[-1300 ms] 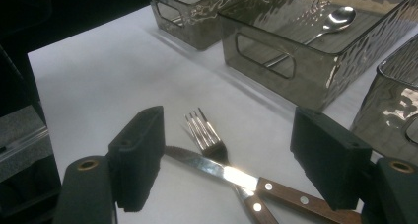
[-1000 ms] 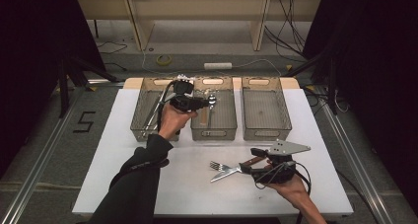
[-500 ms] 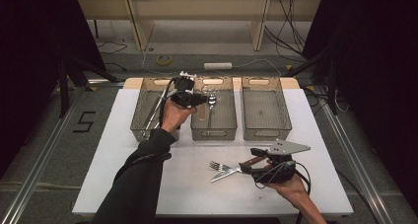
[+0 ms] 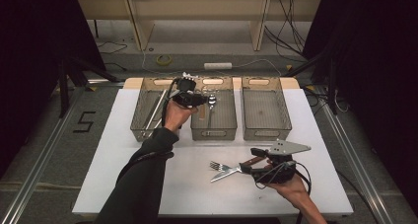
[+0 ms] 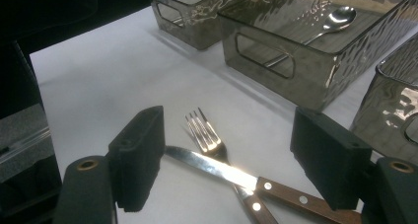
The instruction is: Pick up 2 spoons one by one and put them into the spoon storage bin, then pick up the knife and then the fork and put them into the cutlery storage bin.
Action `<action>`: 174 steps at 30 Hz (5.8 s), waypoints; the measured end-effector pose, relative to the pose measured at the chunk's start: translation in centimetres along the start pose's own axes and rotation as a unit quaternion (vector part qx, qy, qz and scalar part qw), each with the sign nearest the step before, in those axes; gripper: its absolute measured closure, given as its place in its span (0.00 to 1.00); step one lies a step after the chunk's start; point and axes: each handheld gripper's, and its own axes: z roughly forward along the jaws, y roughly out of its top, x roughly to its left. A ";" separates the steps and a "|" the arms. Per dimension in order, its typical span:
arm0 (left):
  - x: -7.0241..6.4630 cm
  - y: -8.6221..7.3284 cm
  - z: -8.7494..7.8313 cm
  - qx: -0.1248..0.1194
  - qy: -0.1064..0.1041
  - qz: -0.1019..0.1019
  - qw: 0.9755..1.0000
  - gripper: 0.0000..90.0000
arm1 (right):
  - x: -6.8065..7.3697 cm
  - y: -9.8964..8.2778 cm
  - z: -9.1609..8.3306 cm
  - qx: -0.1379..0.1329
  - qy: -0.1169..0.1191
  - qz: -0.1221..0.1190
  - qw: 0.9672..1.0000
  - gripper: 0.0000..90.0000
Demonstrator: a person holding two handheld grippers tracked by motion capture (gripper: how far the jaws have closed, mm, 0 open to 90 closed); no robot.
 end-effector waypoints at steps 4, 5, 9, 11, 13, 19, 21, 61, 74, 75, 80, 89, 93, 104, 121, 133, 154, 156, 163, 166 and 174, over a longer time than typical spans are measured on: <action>0.1 -0.3 0.3 -0.002 0.008 0.004 1.000 0.74 | 0.0 0.1 0.0 0.001 0.000 -0.002 1.000 0.34; 0.1 -0.4 0.5 -0.002 0.013 0.009 1.000 0.74 | 0.0 0.0 0.0 0.001 0.000 -0.002 1.000 0.34; 0.0 -0.6 0.8 0.004 0.012 0.011 1.000 0.74 | 0.0 0.0 0.0 0.001 0.001 -0.002 1.000 0.34; 0.0 -0.6 1.0 0.010 0.013 0.019 1.000 0.74 | 0.0 0.0 0.0 0.001 0.002 -0.002 1.000 0.33; 0.0 -0.7 1.1 0.013 0.015 0.019 1.000 0.74 | 0.0 0.0 0.0 0.000 0.001 -0.002 1.000 0.33; 0.0 -1.1 1.3 0.021 0.006 0.011 1.000 0.72 | 0.1 0.0 -0.1 0.001 0.001 -0.002 1.000 0.33; 0.0 -1.2 1.2 0.019 0.006 0.010 1.000 0.68 | 0.1 0.0 0.0 0.002 0.001 -0.002 1.000 0.33; -0.3 -11.1 -12.0 -0.099 -0.069 0.030 0.992 0.32 | -2.8 0.1 0.7 0.024 -0.052 0.017 0.998 0.39; 0.9 -14.4 -13.9 -0.121 -0.091 0.006 0.988 0.29 | -4.6 -0.2 1.7 0.053 -0.069 0.023 0.996 0.59; 1.0 -14.4 -14.0 -0.121 -0.091 0.007 0.988 0.28 | -4.7 -0.3 1.7 0.055 -0.070 0.025 0.996 0.60; 1.0 -14.9 -13.9 -0.119 -0.087 0.014 0.989 0.28 | -5.2 -0.4 1.9 0.061 -0.071 0.028 0.995 0.66; 1.2 -15.7 -14.2 -0.112 -0.083 0.011 0.990 0.27 | -5.8 -0.4 2.2 0.071 -0.072 0.029 0.994 0.74; 1.1 -15.9 -14.5 -0.114 -0.084 0.012 0.990 0.27 | -5.9 -0.5 2.4 0.079 -0.071 0.030 0.994 0.79; 0.5 -16.6 -15.1 -0.124 -0.087 0.014 0.988 0.27 | -7.0 -1.0 3.6 0.120 -0.080 0.025 0.989 0.91; 0.4 -17.4 -15.4 -0.130 -0.081 0.016 0.988 0.27 | -8.4 -1.8 4.6 0.188 -0.100 0.032 0.977 1.00; 0.3 -17.5 -15.3 -0.126 -0.080 0.019 0.989 0.27 | -6.0 -2.4 3.0 0.230 -0.095 0.038 0.968 1.00; 0.4 -17.5 -15.6 -0.136 -0.086 0.015 0.987 0.27 | -2.4 -3.5 1.2 0.270 -0.052 0.024 0.961 1.00; 0.4 -17.6 -15.7 -0.138 -0.086 0.015 0.987 0.27 | -2.3 -3.5 1.2 0.274 -0.045 0.019 0.961 0.99; 0.4 -17.6 -16.0 -0.143 -0.086 0.013 0.986 0.26 | -1.8 -2.1 0.6 0.263 -0.037 -0.010 0.964 0.79; 0.4 -17.6 -16.1 -0.146 -0.085 0.015 0.985 0.26 | -1.5 -1.6 0.9 0.273 -0.030 -0.020 0.961 0.63; 0.4 -17.7 -16.3 -0.149 -0.084 0.018 0.985 0.25 | -1.0 -1.3 2.3 0.309 -0.025 -0.041 0.950 0.43</action>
